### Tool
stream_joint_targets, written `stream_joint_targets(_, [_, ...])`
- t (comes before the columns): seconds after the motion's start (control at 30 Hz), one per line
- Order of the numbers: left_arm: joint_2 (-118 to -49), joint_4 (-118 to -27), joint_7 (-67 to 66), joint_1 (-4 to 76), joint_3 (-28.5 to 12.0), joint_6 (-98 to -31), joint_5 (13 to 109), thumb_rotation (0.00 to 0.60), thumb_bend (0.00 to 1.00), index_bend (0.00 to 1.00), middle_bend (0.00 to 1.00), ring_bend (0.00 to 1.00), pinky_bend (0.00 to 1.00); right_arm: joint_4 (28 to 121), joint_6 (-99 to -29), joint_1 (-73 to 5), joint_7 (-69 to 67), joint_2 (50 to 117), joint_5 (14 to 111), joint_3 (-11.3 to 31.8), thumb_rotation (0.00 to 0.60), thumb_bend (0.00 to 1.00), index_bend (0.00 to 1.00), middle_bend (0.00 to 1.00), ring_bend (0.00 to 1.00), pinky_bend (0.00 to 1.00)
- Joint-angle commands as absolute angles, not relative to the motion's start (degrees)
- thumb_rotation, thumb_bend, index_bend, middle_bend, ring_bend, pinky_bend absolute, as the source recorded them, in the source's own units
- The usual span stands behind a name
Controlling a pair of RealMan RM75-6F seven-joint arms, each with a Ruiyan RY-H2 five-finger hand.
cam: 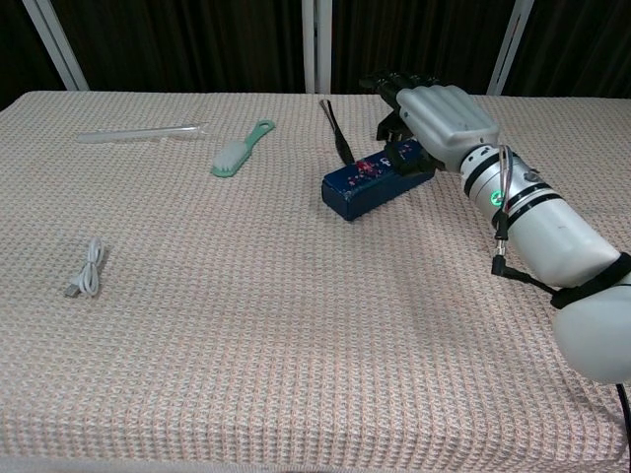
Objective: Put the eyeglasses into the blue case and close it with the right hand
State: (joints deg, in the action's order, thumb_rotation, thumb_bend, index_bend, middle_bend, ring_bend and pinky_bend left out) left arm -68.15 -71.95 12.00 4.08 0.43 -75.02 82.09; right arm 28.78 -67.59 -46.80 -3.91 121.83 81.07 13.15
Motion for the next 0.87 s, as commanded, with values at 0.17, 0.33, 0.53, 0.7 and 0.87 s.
stream_joint_targets(0.17, [-68.2,-72.7,11.5,3.9,0.0,-77.2,82.9,0.472,0.10,0.05,0.02,0.04,0.19,53.2,-77.3,-36.1,2.7,102.2,84.9,7.4,0.600,0.36,0.00,0.00,0.00,0.00])
stream_joint_targets(0.33, [-68.3,-73.5,10.6,3.6,-0.3,-80.1,84.5,0.467,0.10,0.05,0.02,0.04,0.19,76.9,-78.4,-26.8,12.1,82.9,81.8,2.6,0.600,0.32,0.00,0.00,0.00,0.00])
stream_joint_targets(0.53, [-67.4,-75.7,9.3,3.4,-0.5,-82.7,85.9,0.471,0.10,0.05,0.02,0.04,0.19,88.6,-80.7,-17.7,12.1,71.6,76.4,-1.3,0.600,0.32,0.00,0.00,0.00,0.00])
stream_joint_targets(0.7, [-66.8,-77.0,8.4,3.4,-0.5,-83.7,86.8,0.469,0.10,0.05,0.02,0.04,0.19,87.9,-82.8,-13.4,8.8,70.9,75.6,-2.1,0.600,0.32,0.00,0.00,0.00,0.00])
stream_joint_targets(0.87, [-66.2,-77.9,7.7,3.8,-0.3,-83.3,87.2,0.469,0.10,0.05,0.02,0.04,0.19,86.0,-83.4,-12.0,7.3,71.8,75.5,-0.8,0.600,0.32,0.00,0.00,0.00,0.00])
